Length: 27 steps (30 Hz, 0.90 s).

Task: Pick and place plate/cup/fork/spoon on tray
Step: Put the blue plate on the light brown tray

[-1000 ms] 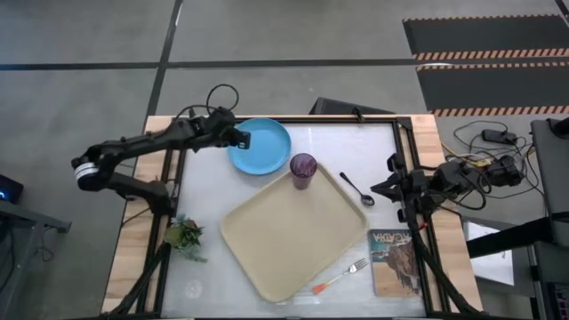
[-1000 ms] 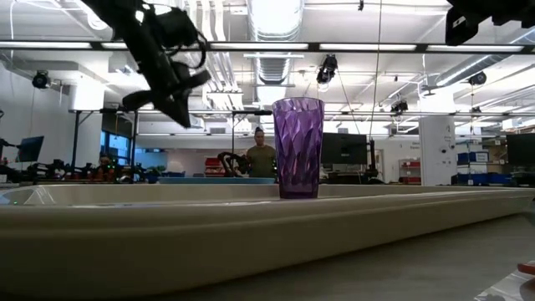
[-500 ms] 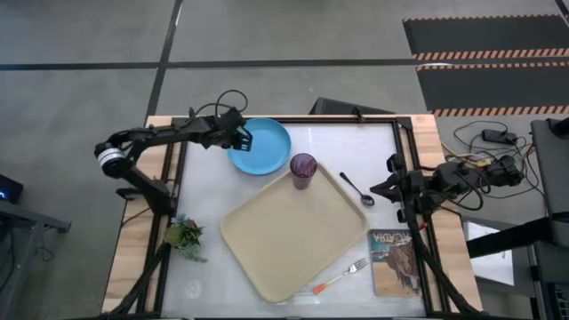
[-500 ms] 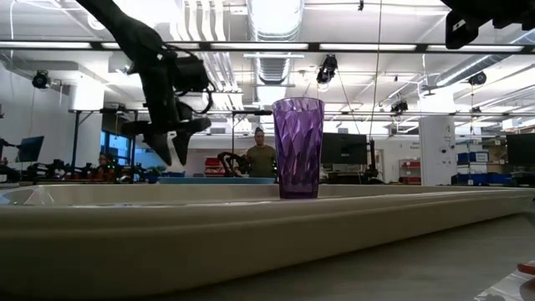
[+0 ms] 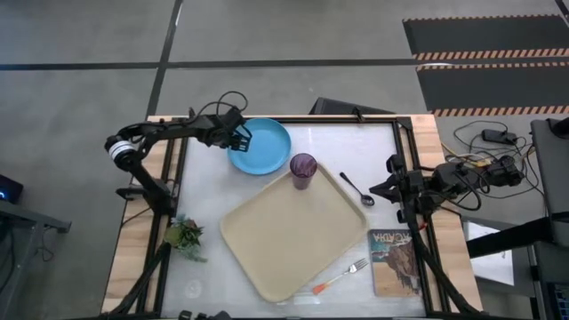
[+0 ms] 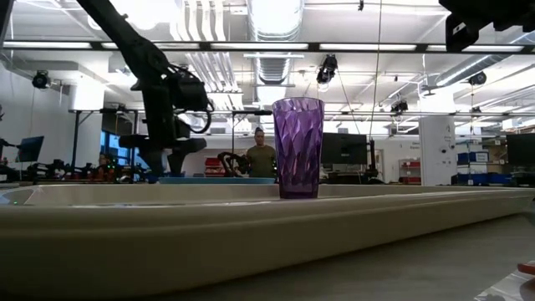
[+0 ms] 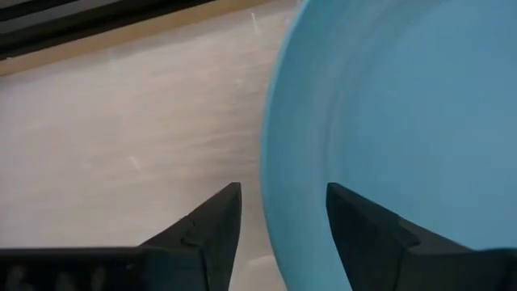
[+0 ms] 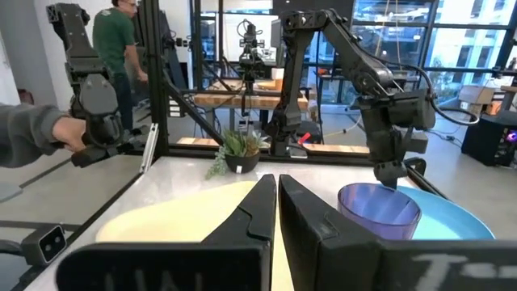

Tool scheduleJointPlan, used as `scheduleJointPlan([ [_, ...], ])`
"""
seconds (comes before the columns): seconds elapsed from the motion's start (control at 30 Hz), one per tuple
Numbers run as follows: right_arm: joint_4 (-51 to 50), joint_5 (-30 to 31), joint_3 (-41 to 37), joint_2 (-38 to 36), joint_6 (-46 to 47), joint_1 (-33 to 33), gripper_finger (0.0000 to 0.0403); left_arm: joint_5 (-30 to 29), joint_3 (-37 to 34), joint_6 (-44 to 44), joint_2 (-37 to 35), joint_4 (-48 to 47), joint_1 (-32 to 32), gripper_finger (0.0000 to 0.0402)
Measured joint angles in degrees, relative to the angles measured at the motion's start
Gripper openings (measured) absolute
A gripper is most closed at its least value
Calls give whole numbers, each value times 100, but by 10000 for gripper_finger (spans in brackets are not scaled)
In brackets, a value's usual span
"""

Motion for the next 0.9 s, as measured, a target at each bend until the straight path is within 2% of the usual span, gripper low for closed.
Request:
scheduleJointPlan([
  [0.17, -4, 2, 0, 0, 53, 0, 9, 7, -44, 5, 12, 55, 0, 124],
  [0.33, -11, 2, -2, 0, 51, 0, 9, 9, -124, 4, 12, 76, 0, 65],
  [0.5, -39, 2, -2, 0, 46, 0, 9, -7, -361, -59, -20, 576, 0, 9],
  [0.7, -118, 9, -4, 0, 77, 0, 9, -75, -459, -88, -148, 664, -2, 3],
  [0.9, -118, 11, -4, 0, 79, 0, 9, -447, -470, -41, -890, 601, 0, 0],
])
